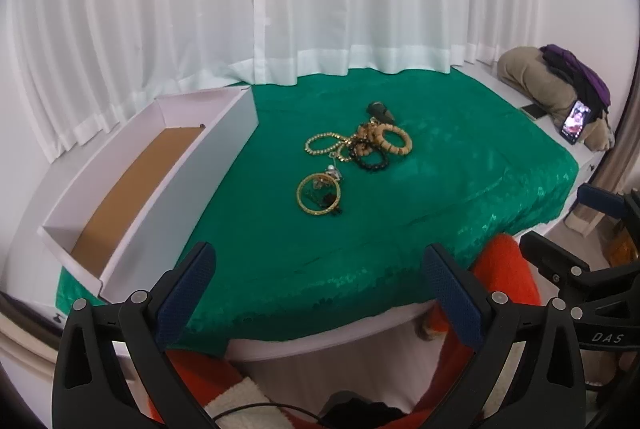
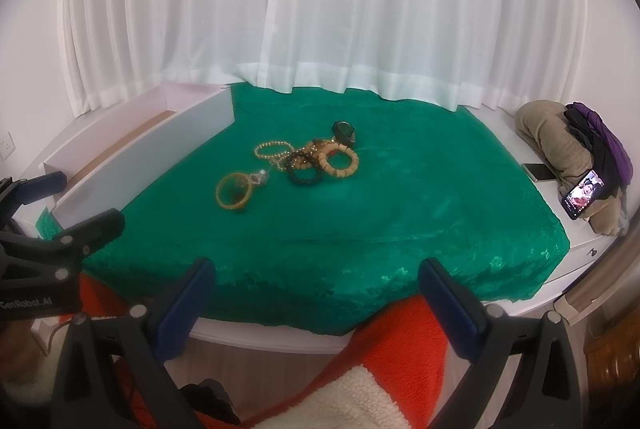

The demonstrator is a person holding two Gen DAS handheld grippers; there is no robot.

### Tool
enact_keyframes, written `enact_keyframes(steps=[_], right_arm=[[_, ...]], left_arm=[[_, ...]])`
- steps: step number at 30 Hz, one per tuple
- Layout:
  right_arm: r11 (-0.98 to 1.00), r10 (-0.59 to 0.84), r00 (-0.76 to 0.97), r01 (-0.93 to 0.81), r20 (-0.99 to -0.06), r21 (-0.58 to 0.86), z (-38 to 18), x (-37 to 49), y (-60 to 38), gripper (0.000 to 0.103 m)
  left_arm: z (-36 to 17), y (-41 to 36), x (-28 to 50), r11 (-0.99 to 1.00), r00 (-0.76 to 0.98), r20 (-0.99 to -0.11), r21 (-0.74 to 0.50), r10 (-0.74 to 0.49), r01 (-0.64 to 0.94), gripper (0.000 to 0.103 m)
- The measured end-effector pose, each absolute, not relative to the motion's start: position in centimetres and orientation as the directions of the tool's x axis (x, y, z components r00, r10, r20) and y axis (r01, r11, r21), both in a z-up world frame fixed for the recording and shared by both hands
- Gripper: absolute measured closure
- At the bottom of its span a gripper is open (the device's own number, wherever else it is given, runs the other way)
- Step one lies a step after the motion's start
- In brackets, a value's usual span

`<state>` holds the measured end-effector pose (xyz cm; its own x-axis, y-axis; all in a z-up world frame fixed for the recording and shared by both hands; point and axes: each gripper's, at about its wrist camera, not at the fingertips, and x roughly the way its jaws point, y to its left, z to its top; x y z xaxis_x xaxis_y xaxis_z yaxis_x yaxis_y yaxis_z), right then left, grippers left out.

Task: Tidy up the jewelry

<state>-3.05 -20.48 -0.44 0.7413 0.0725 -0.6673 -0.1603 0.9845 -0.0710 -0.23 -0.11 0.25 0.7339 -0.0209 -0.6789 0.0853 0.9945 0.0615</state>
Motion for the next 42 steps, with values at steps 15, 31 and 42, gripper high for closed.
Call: enact_keyframes(steps=[15, 31, 42], right_arm=[[0.985, 0.077, 0.739, -0.162, -0.669, -0.066, -0.26, -3.05, -20.37, 0.000], [0.985, 0.079, 0.737, -0.160, -0.671, -0.060, -0.09, -3.17, -20.26, 0.000], [0.985, 0.082, 0.736, -0.162, -0.672, -0.057, -0.11, -3.24, -20.13, 0.000]], left_arm=[[0.15, 0.03, -0.38, 0.995, 0.733, -0.680, 0.056, -0.024, 0.085, 0.000], [0.01, 0.03, -0.63, 0.995, 0.734, -0.679, 0.056, -0.025, 0.085, 0.000], [0.10, 0.13, -0.54, 0.995, 0.731, -0.682, 0.054, -0.025, 0.084, 0.000]])
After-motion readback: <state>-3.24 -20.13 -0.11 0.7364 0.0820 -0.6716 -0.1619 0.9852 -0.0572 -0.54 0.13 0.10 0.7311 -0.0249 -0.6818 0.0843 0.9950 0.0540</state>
